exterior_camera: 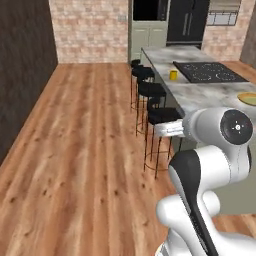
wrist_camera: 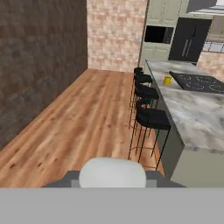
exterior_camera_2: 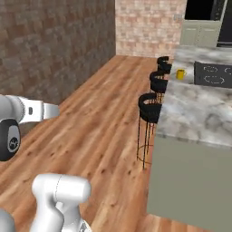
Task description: Pick up the marshmallow and place it in the cup of hot chocolate on the dining counter.
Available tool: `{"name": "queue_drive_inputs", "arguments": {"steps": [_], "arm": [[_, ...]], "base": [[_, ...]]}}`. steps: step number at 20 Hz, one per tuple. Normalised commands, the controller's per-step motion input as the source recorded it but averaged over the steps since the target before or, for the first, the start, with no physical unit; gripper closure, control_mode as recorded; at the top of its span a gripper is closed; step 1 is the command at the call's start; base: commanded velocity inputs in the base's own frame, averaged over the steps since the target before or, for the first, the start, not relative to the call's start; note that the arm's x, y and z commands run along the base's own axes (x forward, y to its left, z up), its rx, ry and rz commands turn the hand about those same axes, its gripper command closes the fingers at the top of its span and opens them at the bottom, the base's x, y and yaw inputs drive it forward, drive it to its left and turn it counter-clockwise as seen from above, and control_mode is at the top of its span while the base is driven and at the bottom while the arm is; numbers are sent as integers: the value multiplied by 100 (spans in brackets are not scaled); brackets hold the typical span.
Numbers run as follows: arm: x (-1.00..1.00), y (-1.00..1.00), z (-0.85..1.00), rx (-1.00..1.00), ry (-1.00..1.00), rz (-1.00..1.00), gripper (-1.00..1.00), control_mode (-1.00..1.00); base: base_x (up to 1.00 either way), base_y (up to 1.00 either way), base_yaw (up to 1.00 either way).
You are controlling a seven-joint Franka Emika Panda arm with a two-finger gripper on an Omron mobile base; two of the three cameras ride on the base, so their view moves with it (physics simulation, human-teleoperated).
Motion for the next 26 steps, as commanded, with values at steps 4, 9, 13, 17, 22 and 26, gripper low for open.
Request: {"name": "queue_drive_inputs", "arguments": {"steps": [4, 9, 13, 17, 22, 26], "arm": [[0, 0, 0, 0, 0, 0, 100, 100], [0, 0, 0, 0, 0, 0, 100, 100], [0, 0, 0, 0, 0, 0, 100, 100], [0, 0, 0, 0, 0, 0, 100, 100], [0, 0, 0, 0, 0, 0, 100, 100], [0, 0, 0, 0, 0, 0, 100, 100]], "base": [[47, 100, -50], [86, 100, -53], [99, 98, -59], [100, 100, -55], [100, 94, -58], [100, 99, -55]]}}
